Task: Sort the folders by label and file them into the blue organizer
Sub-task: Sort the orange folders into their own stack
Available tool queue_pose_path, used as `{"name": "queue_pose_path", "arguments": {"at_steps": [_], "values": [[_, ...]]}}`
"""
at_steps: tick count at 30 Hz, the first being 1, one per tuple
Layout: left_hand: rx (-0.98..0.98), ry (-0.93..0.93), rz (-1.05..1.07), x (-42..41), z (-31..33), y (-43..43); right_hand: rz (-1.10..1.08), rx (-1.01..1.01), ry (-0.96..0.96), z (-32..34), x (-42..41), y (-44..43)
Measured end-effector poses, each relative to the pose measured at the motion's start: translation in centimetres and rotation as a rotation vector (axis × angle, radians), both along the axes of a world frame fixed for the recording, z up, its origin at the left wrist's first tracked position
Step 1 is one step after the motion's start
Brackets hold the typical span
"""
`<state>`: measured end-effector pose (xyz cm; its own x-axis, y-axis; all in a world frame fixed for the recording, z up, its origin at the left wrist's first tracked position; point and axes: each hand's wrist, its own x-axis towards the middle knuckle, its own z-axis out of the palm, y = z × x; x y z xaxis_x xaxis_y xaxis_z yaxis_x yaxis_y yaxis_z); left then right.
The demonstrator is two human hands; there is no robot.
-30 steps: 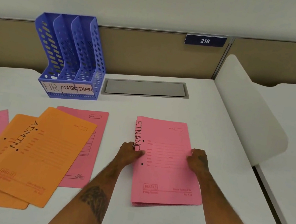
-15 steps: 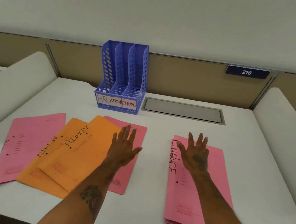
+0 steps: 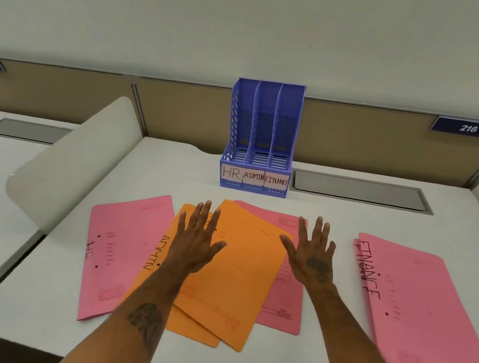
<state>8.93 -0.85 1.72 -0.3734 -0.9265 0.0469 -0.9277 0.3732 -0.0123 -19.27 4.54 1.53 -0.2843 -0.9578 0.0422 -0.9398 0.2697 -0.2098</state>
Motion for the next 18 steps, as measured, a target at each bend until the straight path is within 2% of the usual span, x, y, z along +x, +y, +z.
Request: {"name": "queue_pose_path", "arguments": {"at_steps": [6,18], "values": [[0.060,-0.006,-0.103,5.9,-1.5,-2.7,-0.080,0.060,-0.016,-1.4,7.9,0.1],[0.119,-0.016,-0.210,7.5,-4.9,-3.3,-0.121,0.184,-0.005,-4.1,12.5,1.6]]}}
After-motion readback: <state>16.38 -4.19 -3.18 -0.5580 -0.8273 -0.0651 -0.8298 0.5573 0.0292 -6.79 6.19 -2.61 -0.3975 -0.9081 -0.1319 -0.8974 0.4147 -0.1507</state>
